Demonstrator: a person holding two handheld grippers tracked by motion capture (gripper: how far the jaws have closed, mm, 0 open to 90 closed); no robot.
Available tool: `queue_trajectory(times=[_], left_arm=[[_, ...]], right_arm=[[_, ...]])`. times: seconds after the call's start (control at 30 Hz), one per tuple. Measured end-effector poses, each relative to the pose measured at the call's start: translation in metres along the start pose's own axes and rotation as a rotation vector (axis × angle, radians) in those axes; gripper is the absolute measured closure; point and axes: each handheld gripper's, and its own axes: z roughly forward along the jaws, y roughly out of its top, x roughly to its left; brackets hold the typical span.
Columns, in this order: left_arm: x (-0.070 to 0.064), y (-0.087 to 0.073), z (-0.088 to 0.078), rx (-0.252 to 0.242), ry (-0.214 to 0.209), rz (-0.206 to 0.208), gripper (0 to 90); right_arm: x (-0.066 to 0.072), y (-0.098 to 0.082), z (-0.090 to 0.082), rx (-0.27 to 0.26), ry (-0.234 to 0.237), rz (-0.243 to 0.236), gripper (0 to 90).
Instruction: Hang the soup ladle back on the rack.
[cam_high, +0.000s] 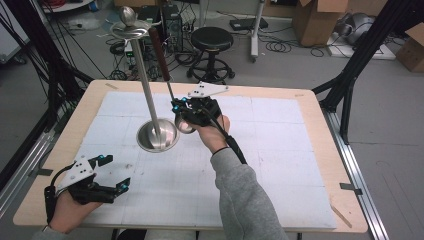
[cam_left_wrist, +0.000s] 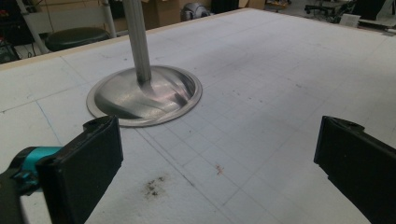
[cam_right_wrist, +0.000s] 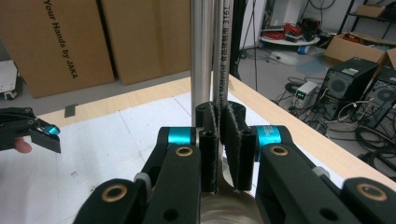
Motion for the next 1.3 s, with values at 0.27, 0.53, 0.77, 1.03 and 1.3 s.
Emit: queue_trajectory(times=[0.27,0.53,0.77,1.03,1.3], left_arm=[[0.000,0.000,0.000,0.002,0.000,-0.001,1.7],[-0.001,-0.001,0.001,0.011,0.001,0.003,1.7],[-0.001,-0.001,0.000,0.010,0.002,-0.001,1.7],[-0.001,-0.001,0.000,0.011,0.003,0.001,1.8],[0.002,-0.003,-0.001,0.015,0.006,-0.005,1.8]], right_arm=[[0.000,0.001,0.005,0.006,-0.002,0.003,85.0],[0.000,0.003,0.013,0.026,0.017,0.001,85.0],[0.000,0.004,0.018,0.025,0.019,0.004,85.0],[0.000,0.003,0.020,0.018,0.003,0.008,84.7],[0.004,0.001,0.023,0.013,-0.012,0.011,77.5]])
